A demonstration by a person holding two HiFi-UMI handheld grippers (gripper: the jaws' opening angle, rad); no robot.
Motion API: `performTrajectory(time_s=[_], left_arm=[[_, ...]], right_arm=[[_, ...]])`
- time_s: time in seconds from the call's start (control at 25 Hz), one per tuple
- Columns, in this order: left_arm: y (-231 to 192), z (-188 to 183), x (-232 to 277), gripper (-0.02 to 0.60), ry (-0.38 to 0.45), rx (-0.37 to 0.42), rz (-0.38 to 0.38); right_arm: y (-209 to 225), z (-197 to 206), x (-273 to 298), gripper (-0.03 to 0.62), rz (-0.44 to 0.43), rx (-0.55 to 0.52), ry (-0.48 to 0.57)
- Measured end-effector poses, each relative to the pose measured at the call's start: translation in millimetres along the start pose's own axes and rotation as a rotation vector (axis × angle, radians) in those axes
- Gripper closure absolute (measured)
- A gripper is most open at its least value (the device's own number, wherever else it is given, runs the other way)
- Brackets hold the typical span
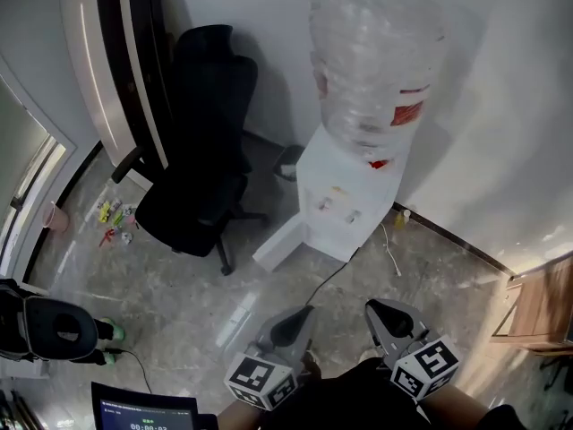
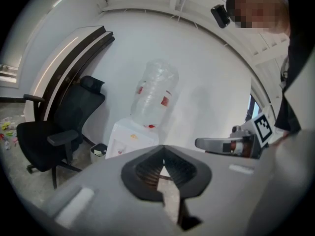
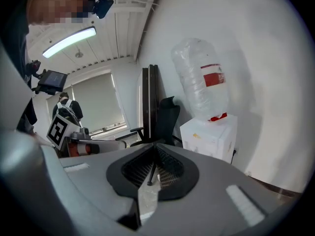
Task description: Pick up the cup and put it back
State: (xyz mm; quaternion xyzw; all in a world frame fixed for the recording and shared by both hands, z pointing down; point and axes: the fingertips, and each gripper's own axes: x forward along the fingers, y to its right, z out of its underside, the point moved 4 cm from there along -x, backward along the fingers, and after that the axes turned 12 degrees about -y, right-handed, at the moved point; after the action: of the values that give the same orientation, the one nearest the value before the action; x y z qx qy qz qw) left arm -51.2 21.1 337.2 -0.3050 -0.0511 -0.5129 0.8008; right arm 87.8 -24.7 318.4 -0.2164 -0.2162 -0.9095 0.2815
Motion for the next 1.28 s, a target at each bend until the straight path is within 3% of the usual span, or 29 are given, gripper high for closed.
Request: performTrajectory(time_s=[0.24,0.44,0.6,0.72,0.92,1.08,1.16,1.28], left_arm=[[-31.6,9.5,9.4,0.578,-0.067,-0.024,-0.003],[-38.1,28.7,38.8,0.578,-0.109,-0.020,0.000],[-43.3,34.0,74.4,0.578,-0.131,-0.038,-0.050],[-52.0,45.4,98.3,0.578,-0.144,-0.007,-0.111],[-64.8,85.4,134.8,0.578,-0.189,-0.017,-0.182],[-86.0,131.6,169.3,0.578,-0.205,-0.073,-0.162],[-98.2,145.1,187.1,0.578,-0.226,-0.046,-0.140],[-119.9,160.9,214.4,0.578,-0.230,0.062,-0.102]], right_arm=[[1.0,14.5,34.8,0.572,0.020,-0.002,-0.075],[25.7,36.1,62.0,0.569,-0.008,0.010,-0.152],[60.5,62.5,93.1,0.566,-0.068,0.019,-0.241],[88.7,80.4,121.2,0.562,-0.108,0.042,-0.276],[127.7,118.3,167.0,0.543,-0.164,0.052,-0.360],[152.4,166.3,211.6,0.539,-0.158,0.035,-0.429],[161.9,186.6,238.4,0.539,-0.155,0.005,-0.436],[176.9,214.1,282.2,0.536,-0.140,-0.041,-0.415]])
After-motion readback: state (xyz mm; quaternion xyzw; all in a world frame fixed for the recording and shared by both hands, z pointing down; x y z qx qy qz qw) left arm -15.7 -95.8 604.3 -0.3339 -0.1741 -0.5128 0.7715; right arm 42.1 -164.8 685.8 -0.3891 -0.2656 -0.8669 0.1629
